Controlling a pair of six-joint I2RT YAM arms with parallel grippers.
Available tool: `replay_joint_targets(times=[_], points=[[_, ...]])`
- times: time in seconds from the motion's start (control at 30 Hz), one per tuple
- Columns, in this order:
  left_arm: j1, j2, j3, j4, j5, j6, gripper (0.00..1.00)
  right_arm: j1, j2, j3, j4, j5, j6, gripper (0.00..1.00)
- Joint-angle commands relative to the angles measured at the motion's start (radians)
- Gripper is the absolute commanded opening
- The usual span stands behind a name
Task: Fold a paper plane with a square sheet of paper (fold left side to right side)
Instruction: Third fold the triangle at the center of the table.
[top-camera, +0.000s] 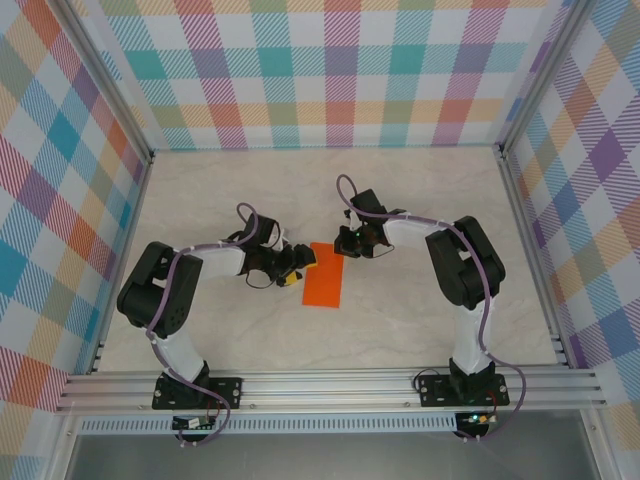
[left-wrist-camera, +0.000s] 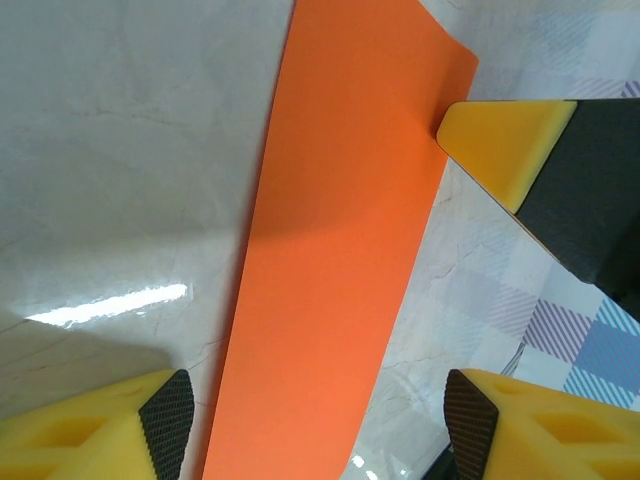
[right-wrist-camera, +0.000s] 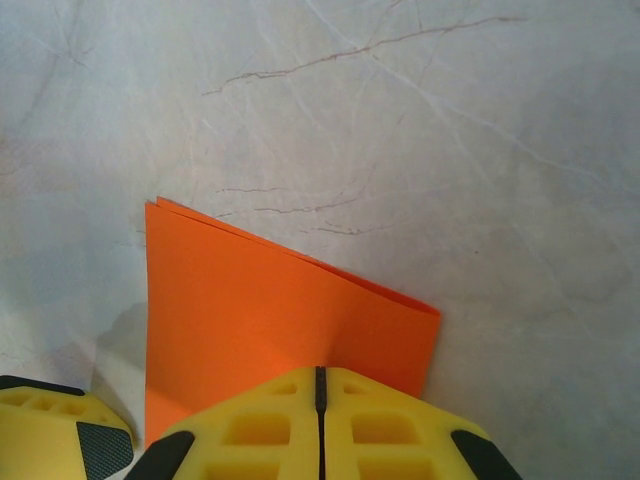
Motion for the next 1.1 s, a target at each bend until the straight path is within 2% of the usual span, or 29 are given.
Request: replay_joint_targets(times=[0.0,0.5,0.93,1.07], points=[[-0.010,0.025,0.032,0.009,0.037,-0.014,0.67,-0.002,0.016,0.028,-0.011,0.004,-0.030,0.06],[-0.015,-0.003,0.059,-0.117,-0.030,0.053,0.67,-0.002,-0.030,0.039,-0.023,-0.012,-0.048,0.08],[-0.049,0.040,0.079,-0.105,0.001,0.057,0.65,-0.002,-0.107,0.020,-0.030,-0.008,-0.044,0.10],[-0.061,0.050,0.085,-0.092,0.004,0.050,0.61,-0.002,-0.155,0.005,-0.041,0.009,-0.048,0.11]])
